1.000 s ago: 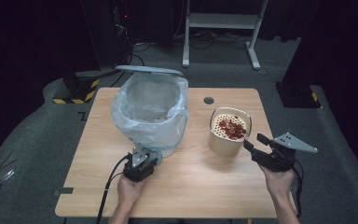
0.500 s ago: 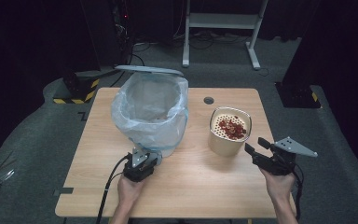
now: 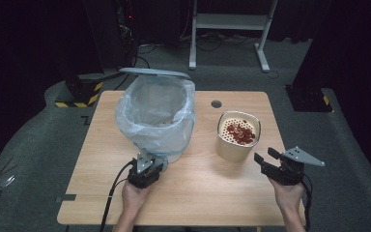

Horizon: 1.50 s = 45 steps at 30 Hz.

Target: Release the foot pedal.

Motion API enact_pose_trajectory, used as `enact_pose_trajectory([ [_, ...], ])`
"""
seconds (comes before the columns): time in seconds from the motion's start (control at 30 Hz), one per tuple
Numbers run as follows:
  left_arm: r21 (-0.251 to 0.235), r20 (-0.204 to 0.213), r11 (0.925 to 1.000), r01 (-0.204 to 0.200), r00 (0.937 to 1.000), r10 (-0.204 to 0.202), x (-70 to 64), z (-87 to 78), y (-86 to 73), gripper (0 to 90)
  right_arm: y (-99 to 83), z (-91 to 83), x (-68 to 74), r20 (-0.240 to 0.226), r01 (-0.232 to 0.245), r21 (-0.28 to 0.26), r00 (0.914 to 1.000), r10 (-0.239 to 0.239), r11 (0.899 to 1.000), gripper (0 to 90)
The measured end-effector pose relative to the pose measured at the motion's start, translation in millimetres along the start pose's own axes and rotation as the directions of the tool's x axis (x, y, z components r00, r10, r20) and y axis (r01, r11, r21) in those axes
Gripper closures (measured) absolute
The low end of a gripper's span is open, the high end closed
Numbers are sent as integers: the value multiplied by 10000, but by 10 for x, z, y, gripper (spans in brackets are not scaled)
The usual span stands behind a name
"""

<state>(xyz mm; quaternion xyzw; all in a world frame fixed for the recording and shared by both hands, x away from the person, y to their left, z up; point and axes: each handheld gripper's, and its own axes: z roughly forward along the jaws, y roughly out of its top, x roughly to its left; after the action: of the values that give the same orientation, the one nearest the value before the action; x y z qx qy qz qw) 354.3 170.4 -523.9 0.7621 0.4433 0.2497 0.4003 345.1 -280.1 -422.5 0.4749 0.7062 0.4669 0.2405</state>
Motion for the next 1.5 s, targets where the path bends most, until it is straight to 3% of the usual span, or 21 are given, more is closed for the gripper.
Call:
enact_pose_trajectory([
  [0.93, 4, 3, 10000, -7, 10000, 7, -1, 0, 0, 586, -280, 213, -141, 560, -235, 798, 9982, 190, 9965, 391],
  [1.5, 10, 8, 10000, -10, 10000, 10, -2, 0, 1, 586, -454, 448, -216, 1027, -210, 1646, 9947, 40, 9861, 391],
])
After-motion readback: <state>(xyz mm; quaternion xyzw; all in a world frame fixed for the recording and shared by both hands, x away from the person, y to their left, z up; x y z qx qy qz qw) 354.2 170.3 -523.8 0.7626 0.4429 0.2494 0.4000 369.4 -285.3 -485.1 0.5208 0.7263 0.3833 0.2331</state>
